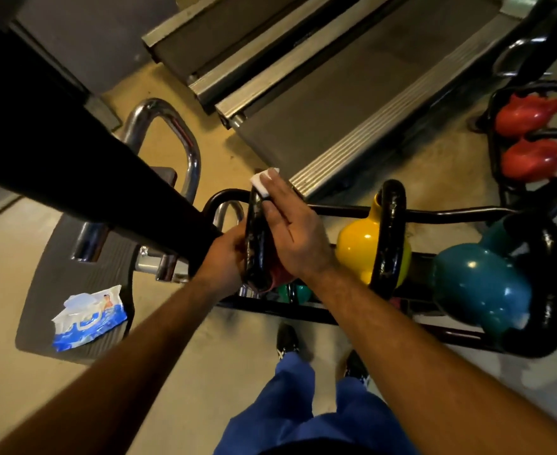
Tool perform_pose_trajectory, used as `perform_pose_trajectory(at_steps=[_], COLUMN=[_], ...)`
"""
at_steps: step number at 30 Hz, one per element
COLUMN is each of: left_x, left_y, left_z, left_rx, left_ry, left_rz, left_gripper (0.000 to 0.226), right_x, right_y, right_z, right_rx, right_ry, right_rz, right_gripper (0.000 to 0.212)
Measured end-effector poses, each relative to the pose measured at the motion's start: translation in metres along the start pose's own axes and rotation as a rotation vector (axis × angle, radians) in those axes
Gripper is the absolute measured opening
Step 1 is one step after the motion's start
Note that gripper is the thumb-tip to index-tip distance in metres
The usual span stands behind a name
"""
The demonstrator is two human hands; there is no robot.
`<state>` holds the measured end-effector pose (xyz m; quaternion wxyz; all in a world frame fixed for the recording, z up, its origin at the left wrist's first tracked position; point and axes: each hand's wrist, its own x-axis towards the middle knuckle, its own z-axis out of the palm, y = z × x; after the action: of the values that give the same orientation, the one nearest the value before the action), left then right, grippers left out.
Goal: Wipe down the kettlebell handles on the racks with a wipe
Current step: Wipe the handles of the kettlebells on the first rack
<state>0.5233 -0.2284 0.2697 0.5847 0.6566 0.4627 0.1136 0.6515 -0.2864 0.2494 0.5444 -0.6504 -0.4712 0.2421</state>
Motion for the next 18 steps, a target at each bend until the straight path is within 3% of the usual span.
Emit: perform_pose_trajectory(at_steps=[4, 9, 14, 18], left_x=[0.003, 0.005, 0.008, 0.007], left_y=[-0.007, -0.009, -0.01, -0.011], left_z=[-0.006, -0.01, -0.015, -0.012], left_rx=[0.003, 0.013, 0.037, -0.018], left_ry=[-0.031, -0.055, -0.027, 0.002], left_rz=[0.031, 0.05, 0.023, 0.03], left_gripper=[0.024, 0.02, 0.018, 0.012], right_x=[0.011, -0.001, 0.02, 0.005], right_y=[0.006, 0.007, 0.015, 0.012], right_z=[0.005, 0.024, 0.027, 0.03], right_rx=[0.038, 0.082, 0.191, 0.153], right_ry=[0.096, 0.097, 0.189, 0.159], right_rz=[0.054, -0.071, 0.109, 0.037], right_gripper=[0.046, 0.045, 0.049, 0.049])
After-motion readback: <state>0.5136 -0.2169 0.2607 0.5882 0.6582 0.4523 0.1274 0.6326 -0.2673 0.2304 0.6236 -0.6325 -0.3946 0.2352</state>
